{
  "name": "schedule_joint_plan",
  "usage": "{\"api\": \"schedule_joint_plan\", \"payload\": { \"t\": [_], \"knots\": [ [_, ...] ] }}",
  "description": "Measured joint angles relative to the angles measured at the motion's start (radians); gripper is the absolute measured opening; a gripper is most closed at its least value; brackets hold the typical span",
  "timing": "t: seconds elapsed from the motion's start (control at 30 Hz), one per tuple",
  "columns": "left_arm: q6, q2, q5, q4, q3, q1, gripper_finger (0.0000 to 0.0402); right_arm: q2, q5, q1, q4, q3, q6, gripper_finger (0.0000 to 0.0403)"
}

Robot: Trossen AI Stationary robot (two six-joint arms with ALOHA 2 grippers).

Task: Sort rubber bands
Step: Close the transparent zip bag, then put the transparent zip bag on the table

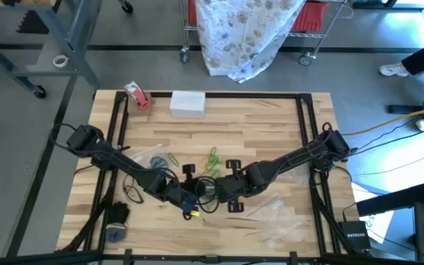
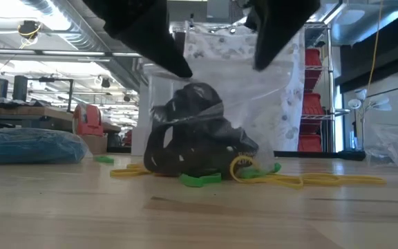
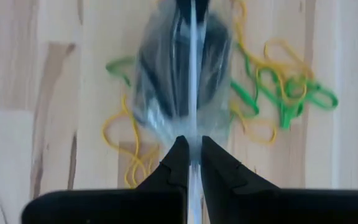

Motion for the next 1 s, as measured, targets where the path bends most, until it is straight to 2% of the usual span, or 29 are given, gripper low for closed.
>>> {"api": "schedule_joint_plan", "payload": {
  "t": [0.27, 0.53, 0.63, 0.87, 1.0],
  "knots": [
    [-0.019, -0.013, 0.000, -0.011, 0.001, -0.009, 0.0000, -0.007, -0.021, 0.025, -0.101, 0.001, 0.057, 0.0021],
    [-0.018, -0.019, 0.004, -0.002, 0.001, -0.012, 0.0000, -0.007, -0.019, 0.060, -0.087, 0.000, 0.159, 0.0029],
    [-0.017, -0.020, 0.004, -0.014, 0.000, -0.013, 0.0000, -0.007, -0.017, 0.075, -0.112, -0.003, 0.187, 0.0057],
    [0.018, -0.020, 0.004, -0.006, 0.000, 0.000, 0.0000, -0.007, 0.059, 0.116, -0.145, -0.003, 0.164, 0.0153],
    [0.070, -0.020, 0.003, -0.007, 0.000, 0.024, 0.0000, -0.007, 0.100, 0.125, -0.196, -0.003, 0.153, 0.0185]
  ]
}}
